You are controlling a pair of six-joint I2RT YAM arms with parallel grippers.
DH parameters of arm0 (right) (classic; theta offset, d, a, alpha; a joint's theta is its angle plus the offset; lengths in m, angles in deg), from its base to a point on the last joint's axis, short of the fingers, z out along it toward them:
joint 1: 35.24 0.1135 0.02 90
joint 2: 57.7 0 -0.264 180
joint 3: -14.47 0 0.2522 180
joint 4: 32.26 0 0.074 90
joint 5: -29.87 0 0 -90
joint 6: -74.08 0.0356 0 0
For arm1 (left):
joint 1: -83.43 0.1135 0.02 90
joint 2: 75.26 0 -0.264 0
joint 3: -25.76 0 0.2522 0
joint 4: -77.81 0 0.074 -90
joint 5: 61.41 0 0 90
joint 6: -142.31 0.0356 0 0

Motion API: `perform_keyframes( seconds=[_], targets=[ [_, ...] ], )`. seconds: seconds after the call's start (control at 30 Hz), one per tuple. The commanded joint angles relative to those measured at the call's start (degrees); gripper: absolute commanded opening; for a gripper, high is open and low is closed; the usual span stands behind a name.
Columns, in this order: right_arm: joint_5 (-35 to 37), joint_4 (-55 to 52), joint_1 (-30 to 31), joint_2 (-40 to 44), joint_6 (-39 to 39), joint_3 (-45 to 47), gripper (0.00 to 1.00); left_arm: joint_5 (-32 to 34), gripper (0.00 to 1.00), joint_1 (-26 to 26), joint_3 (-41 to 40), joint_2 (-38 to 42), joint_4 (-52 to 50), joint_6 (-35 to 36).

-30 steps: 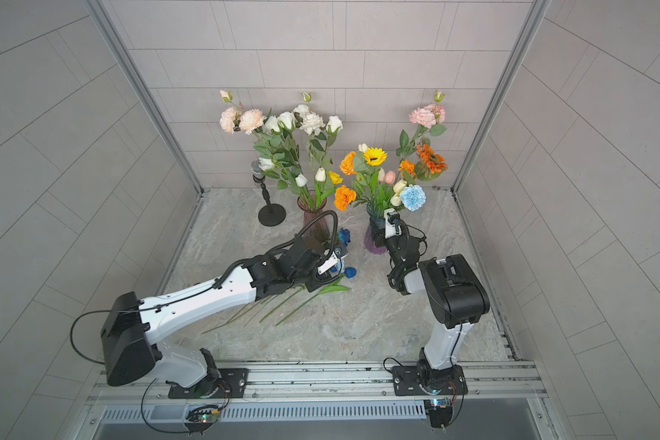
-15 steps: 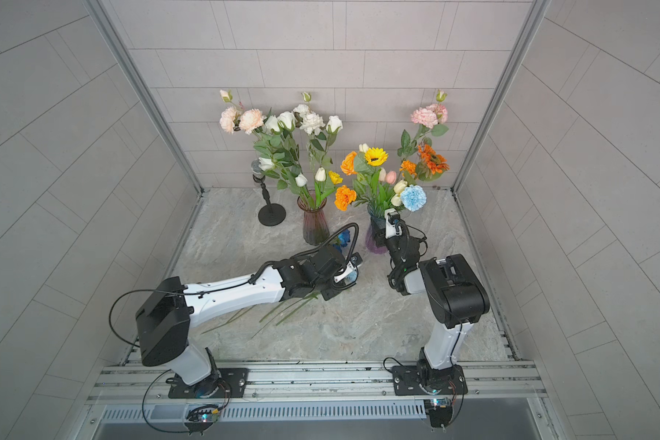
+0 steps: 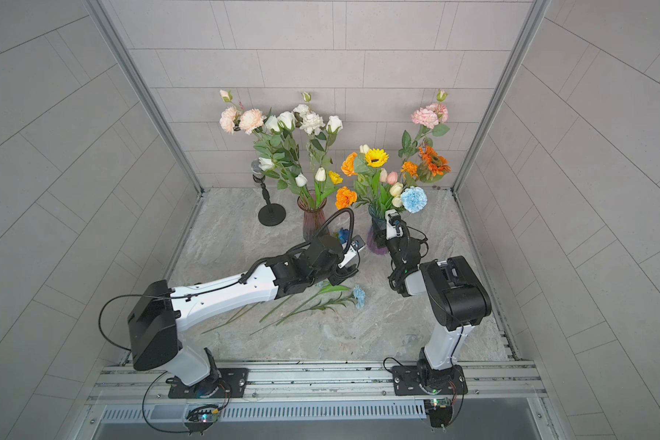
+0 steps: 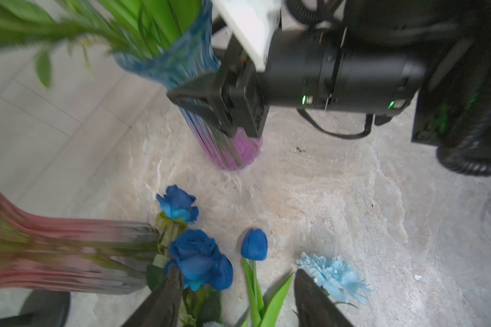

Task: Pick out blue flowers from the vase
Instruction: Place the flower at the center of the board, then pick up the flower from the vase.

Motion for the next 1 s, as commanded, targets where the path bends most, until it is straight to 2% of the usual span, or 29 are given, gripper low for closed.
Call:
perform_keyframes(
  seconds=[0.0,0.37,0.5,0.97],
  targets=[
    [0.18,0.01,0.56,1.0,-3.35,0.46,0.63,-3.17,0.7,1.9,9.1,-0.62,3.78,3.26],
    [-0.04,-0.47,2.83,0.11,-3.98,0.13,0.63,-8.07,0.74,3.88,36.94,-18.8,0.25,10.55],
    [-0.09,-0.7,3.02,0.35,-3.8,-0.2,0.63,-9.92,0.74,3.91,45.89,-24.27,-5.42,14.21],
    [0.09,-2.27,3.14,-0.07,-4.47,-1.42,0.63,-11.47,0.74,2.13,51.6,-27.78,-6.96,17.89]
  ],
)
